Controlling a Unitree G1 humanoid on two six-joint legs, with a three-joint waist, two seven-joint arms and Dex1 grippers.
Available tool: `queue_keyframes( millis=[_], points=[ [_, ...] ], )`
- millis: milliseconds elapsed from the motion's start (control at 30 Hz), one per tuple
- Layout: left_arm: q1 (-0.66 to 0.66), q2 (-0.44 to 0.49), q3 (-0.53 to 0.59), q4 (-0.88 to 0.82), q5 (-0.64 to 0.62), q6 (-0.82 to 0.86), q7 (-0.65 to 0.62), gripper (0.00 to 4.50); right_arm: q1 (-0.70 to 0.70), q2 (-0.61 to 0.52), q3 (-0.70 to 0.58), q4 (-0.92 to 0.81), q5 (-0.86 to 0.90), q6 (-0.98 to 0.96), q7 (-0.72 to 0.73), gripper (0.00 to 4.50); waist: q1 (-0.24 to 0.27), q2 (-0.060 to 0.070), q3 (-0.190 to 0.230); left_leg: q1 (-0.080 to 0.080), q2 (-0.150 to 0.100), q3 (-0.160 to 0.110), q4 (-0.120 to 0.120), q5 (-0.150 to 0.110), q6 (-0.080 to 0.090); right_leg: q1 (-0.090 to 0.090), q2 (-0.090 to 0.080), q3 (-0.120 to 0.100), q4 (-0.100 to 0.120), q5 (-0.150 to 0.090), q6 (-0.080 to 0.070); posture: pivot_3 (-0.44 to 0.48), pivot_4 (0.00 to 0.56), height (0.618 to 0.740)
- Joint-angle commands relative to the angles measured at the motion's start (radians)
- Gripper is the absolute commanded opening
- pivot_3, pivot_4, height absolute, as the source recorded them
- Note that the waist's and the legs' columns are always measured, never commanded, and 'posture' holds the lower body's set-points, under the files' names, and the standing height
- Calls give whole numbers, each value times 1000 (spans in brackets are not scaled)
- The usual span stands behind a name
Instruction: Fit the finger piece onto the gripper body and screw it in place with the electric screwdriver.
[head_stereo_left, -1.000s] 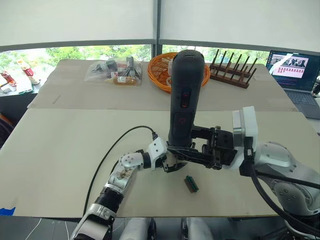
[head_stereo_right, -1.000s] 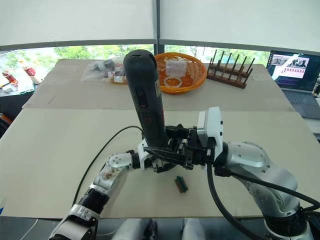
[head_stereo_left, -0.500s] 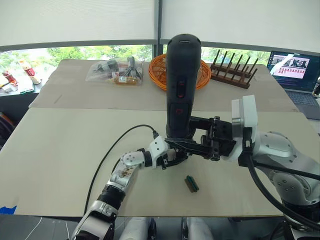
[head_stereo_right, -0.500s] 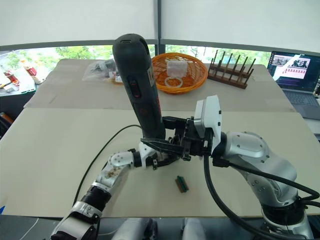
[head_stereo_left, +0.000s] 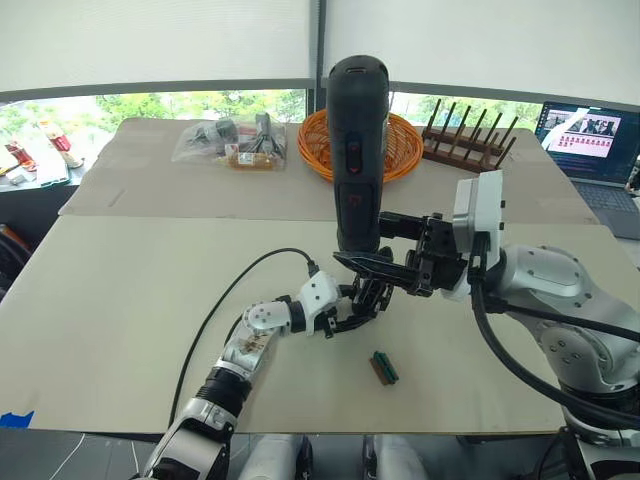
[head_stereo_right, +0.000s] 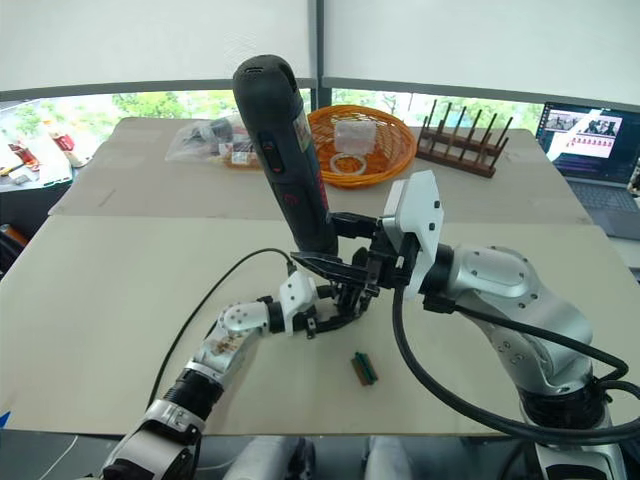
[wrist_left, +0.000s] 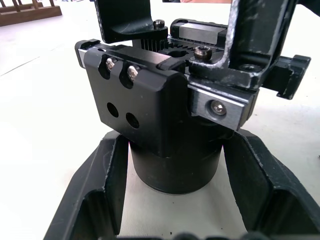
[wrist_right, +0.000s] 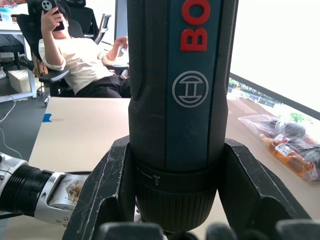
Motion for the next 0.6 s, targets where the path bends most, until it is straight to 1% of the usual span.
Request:
queue_keyframes(
  millis=[33,600],
  points=[
    [26,-1,-21,17,16,16,3,2307,-12,11,-21,-21,-8,-24,10,1891,0,0,0,0,0,0,0,0,0,0,0,0,0,0,0,0,150,740],
    [21,1,-19,4,8,24,-1,2307,17,46,-16,5,-80,-41,58,1891,-2,0,0,0,0,0,0,0,0,0,0,0,0,0,0,0,150,740]
  ],
)
